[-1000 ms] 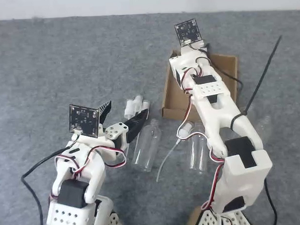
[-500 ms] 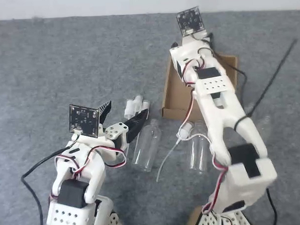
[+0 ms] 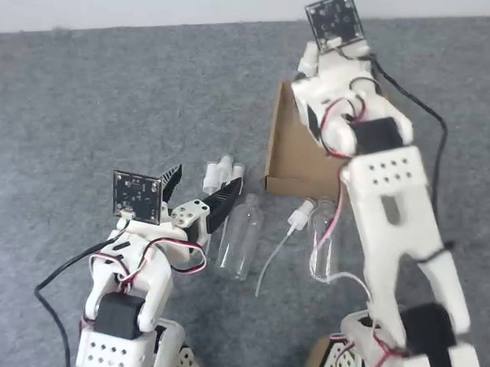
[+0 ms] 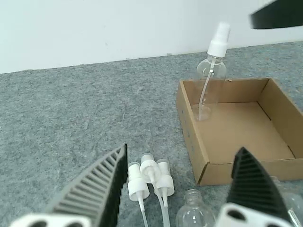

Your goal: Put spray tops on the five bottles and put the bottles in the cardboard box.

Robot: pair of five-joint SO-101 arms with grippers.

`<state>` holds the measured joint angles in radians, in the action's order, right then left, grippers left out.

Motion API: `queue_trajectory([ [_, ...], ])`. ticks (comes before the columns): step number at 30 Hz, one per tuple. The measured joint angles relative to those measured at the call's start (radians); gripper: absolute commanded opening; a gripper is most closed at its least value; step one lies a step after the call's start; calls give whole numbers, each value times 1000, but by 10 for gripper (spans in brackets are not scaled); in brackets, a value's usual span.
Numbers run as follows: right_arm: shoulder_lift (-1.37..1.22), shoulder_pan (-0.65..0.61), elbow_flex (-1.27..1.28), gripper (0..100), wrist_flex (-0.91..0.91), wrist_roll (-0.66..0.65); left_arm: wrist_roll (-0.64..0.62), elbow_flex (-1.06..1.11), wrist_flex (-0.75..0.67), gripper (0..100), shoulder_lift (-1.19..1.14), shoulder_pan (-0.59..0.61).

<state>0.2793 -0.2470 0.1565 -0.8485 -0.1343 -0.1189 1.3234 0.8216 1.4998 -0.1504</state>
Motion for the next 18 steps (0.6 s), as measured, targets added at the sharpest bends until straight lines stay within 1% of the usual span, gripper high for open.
queue_trajectory([
  [4, 106, 20, 0, 358, -210, 0, 0, 0, 6, 326, 0, 2],
  [7, 172, 72, 0, 358, -384, 0, 40, 0, 75, 326, 0, 43],
  [10, 229, 161, 0, 358, -542, 0, 89, 0, 146, 326, 0, 143],
  [13, 278, 256, 0, 358, -663, 0, 107, 0, 167, 326, 0, 262],
  [15, 295, 331, 0, 358, -712, -2, 109, 0, 183, 326, 0, 299],
  [18, 299, 457, 5, 358, -724, -52, 109, 26, 213, 326, 0, 313],
])
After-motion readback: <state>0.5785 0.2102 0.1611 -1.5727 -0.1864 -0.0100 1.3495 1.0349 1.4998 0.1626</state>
